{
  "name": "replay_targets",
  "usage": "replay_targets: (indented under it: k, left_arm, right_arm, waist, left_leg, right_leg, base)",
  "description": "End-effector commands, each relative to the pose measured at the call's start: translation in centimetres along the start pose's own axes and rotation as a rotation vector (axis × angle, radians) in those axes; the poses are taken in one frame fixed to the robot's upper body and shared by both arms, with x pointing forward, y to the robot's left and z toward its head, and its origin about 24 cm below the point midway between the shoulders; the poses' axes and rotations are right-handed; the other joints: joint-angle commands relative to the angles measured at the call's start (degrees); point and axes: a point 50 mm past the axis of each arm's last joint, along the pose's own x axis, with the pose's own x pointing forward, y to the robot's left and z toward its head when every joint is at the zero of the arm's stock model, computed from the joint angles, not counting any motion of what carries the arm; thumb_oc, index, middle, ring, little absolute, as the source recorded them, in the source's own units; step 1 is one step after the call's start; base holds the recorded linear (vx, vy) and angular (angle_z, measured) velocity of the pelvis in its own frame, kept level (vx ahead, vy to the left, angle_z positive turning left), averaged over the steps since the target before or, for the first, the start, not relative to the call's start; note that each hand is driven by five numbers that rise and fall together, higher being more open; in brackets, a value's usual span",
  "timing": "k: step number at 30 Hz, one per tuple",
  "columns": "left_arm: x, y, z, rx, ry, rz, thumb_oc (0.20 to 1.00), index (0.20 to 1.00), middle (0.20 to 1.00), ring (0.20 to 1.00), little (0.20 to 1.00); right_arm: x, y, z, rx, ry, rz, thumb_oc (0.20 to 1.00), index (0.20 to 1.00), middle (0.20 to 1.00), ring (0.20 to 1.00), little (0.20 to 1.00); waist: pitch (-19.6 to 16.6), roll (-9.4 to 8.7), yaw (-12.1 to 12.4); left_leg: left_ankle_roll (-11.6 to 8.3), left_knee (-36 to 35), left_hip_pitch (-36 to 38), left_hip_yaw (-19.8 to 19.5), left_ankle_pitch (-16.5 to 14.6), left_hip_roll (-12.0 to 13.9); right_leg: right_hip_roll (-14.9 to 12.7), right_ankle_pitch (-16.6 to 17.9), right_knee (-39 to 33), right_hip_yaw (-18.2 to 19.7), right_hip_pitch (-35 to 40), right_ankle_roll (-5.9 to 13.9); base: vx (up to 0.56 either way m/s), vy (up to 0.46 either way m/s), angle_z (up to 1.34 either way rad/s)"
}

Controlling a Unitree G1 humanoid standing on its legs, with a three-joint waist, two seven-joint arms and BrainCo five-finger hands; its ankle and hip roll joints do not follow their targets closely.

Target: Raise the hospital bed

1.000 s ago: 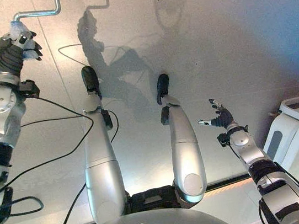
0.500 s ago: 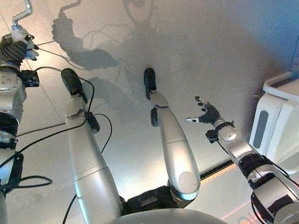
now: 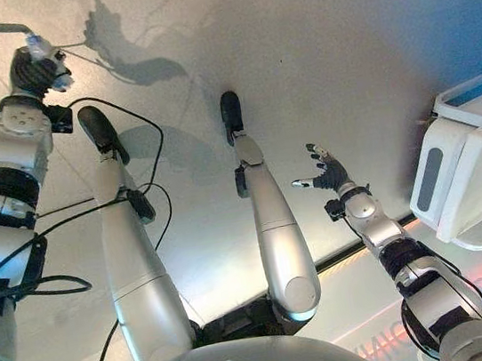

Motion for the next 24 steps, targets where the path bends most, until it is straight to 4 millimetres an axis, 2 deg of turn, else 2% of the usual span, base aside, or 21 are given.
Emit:
replay_targets:
  k: [1,2,3,6,7,9,10,13,14,18,20,24]
  left_arm:
    - [-0.7,-4.0,3.5,0.021,-0.19,-0.135,0.2,0.2,0.2,0.2,0.2]
    - [-0.7,-4.0,3.5,0.021,-0.19,-0.135,0.2,0.2,0.2,0.2,0.2]
    - [-1.4,-5.4,4.5,-0.034,-0.249,-0.185,0.2,0.2,0.2,0.2,0.2]
    - [-1.8,-6.0,5.0,-0.063,-0.285,-0.204,0.2,0.2,0.2,0.2,0.2]
    - [-2.6,-6.7,5.3,-0.129,-0.322,-0.241,0.2,0.2,0.2,0.2,0.2]
    - [-3.5,-6.9,5.6,-0.17,-0.363,-0.274,0.2,0.2,0.2,0.2,0.2]
    - [-4.7,-7.0,5.7,-0.235,-0.404,-0.311,0.2,0.2,0.2,0.2,0.2]
    - [-5.6,-7.0,5.6,-0.274,-0.427,-0.351,0.2,0.2,0.2,0.2,0.2]
    - [-6.8,-6.6,5.3,-0.327,-0.452,-0.375,0.2,0.2,0.2,0.2,0.2]
    - [-8.3,-5.8,5.0,-0.359,-0.484,-0.411,0.2,0.2,0.2,0.2,0.2]
    - [-10.1,-4.9,4.6,-0.391,-0.514,-0.458,0.2,0.2,0.2,0.2,0.2]
    - [-11.7,-3.6,4.0,-0.375,-0.523,-0.499,0.2,0.2,0.2,0.2,0.2]
  right_arm:
    - [-0.8,-1.5,-1.2,-0.075,0.051,-0.038,1.0,1.0,1.0,1.0,1.0]
    - [-0.8,-1.5,-1.2,-0.075,0.051,-0.038,1.0,1.0,1.0,1.0,1.0]
    - [-0.9,-1.8,-1.3,-0.084,0.051,-0.05,1.0,1.0,1.0,1.0,1.0]
    - [-1.0,-1.8,-1.3,-0.09,0.047,-0.054,1.0,1.0,1.0,1.0,1.0]
    - [-1.1,-1.9,-1.5,-0.102,0.053,-0.063,1.0,1.0,1.0,1.0,1.0]
    - [-1.3,-2.1,-1.7,-0.104,0.057,-0.071,1.0,1.0,1.0,1.0,1.0]
    - [-1.7,-2.3,-2.3,-0.108,0.08,-0.085,1.0,1.0,1.0,1.0,1.0]
    - [-2.1,-2.6,-3.1,-0.115,0.106,-0.091,1.0,1.0,1.0,1.0,1.0]
    - [-2.7,-3.0,-4.1,-0.112,0.148,-0.106,1.0,1.0,1.0,1.0,1.0]
    - [-3.6,-3.4,-5.4,-0.105,0.196,-0.125,1.0,1.0,1.0,1.0,1.0]
    - [-4.6,-3.8,-6.7,-0.101,0.248,-0.146,1.0,1.0,1.0,1.0,1.0]
    - [-5.5,-3.9,-7.9,-0.1,0.296,-0.153,1.0,1.0,1.0,1.0,1.0]
  waist:
    - [1.1,-1.9,1.6]
    - [1.1,-1.92,1.6]
    - [1.1,-0.85,1.7]
    - [1.1,-0.39,1.7]
    - [1.1,0.49,1.7]
    - [1.1,0.95,1.7]
    - [1.1,2.03,1.8]
    - [1.1,2.79,1.8]
    - [1.1,3.66,1.9]
    - [1.1,4.69,2.3]
    - [1.1,5.76,3.0]
    - [1.1,6.38,3.8]
  left_leg:
    - [-4.96,-2.5,2.6,-4.3,0.0,4.3]
    - [-4.96,-2.6,2.6,-4.3,0.0,4.3]
    - [-5.46,-6.4,5.3,-3.5,1.9,4.5]
    - [-5.64,-7.7,6.4,-3.0,2.5,4.7]
    - [-5.79,-9.7,8.7,-2.3,3.2,5.2]
    - [-5.96,-11.4,10.7,-1.4,3.7,5.8]
    - [-6.29,-12.6,12.5,-0.5,4.2,6.2]
    - [-6.19,-13.0,13.7,-0.1,4.2,6.2]
    - [-5.97,-12.5,14.5,0.2,3.7,6.1]
    - [-5.65,-11.0,13.9,-0.2,3.0,5.5]
    - [-5.28,-8.9,12.7,-0.8,2.1,4.5]
    - [-4.79,-6.5,11.3,-1.7,1.0,3.3]
  right_leg:
    - [-0.3,5.7,-3.3,2.9,-1.9,3.19]
    - [-0.4,5.7,-3.3,2.9,-1.9,3.19]
    - [0.7,4.9,-2.4,3.2,-1.7,2.79]
    - [1.2,4.6,-2.0,3.4,-1.6,2.66]
    - [2.2,3.9,-1.3,3.8,-1.3,2.36]
    - [3.0,3.6,-0.7,4.1,-1.0,2.15]
    - [3.4,3.0,-0.2,4.3,-0.5,2.01]
    - [3.7,2.7,0.1,4.3,0.1,1.88]
    - [3.8,2.6,0.5,4.3,0.5,1.87]
    - [3.3,2.6,0.5,4.3,1.1,1.93]
    - [2.4,2.9,-0.2,3.8,1.8,2.08]
    - [1.2,3.5,-0.9,3.1,2.7,2.35]
  base:
    - [-0.01,-0.093,-0.2]
    - [0.0,-0.141,-0.27]
    - [0.0,-0.091,-0.25]
    - [0.0,-0.081,-0.23]
    - [0.02,-0.073,-0.09]
    - [0.03,-0.105,-0.04]
    - [0.02,-0.089,-0.07]
    - [0.02,-0.052,-0.13]
    - [0.01,-0.015,-0.1]
    - [0.0,-0.006,-0.03]
    - [-0.01,-0.003,0.05]
    - [-0.01,0.039,0.16]
